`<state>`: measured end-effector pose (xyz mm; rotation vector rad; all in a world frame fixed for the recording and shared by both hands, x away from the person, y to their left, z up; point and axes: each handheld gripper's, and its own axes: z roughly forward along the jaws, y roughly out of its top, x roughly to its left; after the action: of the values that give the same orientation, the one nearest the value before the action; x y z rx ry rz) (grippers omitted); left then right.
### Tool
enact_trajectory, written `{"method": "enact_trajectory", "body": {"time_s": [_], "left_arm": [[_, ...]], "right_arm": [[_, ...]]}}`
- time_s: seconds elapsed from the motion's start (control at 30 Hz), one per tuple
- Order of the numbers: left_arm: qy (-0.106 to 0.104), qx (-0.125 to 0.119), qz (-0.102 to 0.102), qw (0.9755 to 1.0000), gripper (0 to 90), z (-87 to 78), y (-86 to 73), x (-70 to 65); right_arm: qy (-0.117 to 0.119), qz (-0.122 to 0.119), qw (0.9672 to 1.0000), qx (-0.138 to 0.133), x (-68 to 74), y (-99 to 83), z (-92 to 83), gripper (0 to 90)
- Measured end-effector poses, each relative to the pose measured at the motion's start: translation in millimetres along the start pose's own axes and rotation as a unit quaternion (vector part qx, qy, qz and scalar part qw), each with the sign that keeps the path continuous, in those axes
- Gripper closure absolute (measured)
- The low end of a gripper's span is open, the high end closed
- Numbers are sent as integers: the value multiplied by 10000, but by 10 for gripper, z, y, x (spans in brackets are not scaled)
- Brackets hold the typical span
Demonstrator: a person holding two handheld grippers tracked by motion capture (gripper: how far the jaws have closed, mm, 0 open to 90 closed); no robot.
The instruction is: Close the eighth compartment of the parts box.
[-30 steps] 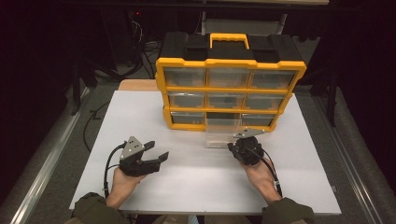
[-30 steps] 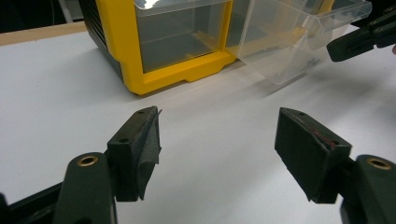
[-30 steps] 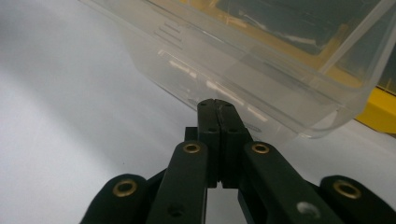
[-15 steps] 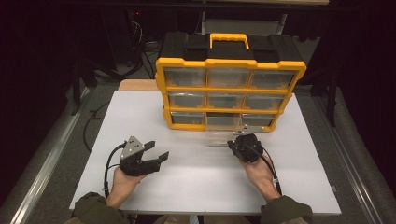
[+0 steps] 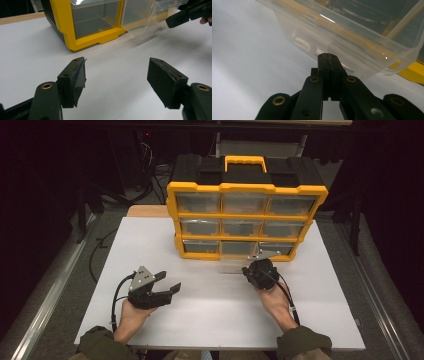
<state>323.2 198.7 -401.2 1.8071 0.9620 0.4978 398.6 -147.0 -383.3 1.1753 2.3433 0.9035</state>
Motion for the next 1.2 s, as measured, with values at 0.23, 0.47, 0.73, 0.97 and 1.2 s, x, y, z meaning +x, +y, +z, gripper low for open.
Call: {"method": "enact_trajectory", "body": {"time_s": [0.23, 0.47, 0.73, 0.97, 1.2], "left_arm": [[-39, -26, 6, 10000, 313, -4, 1, -6], [-41, -5, 7, 10000, 312, 5, 1, -8], [-44, 20, 25, 10000, 313, 5, 1, -3], [-41, 14, 8, 10000, 312, 16, -2, -8], [-41, 11, 19, 10000, 313, 15, -2, -12]], "right_arm": [[-1, 34, 10000, 31, -26, 30, 35, 900], [-38, 25, 10000, 62, -42, 70, 63, 900], [-56, 15, 10000, 54, -68, 117, 99, 900], [-86, 77, 9999, 82, -95, 131, 138, 900], [-126, 138, 9998, 95, -125, 160, 186, 900]]}}
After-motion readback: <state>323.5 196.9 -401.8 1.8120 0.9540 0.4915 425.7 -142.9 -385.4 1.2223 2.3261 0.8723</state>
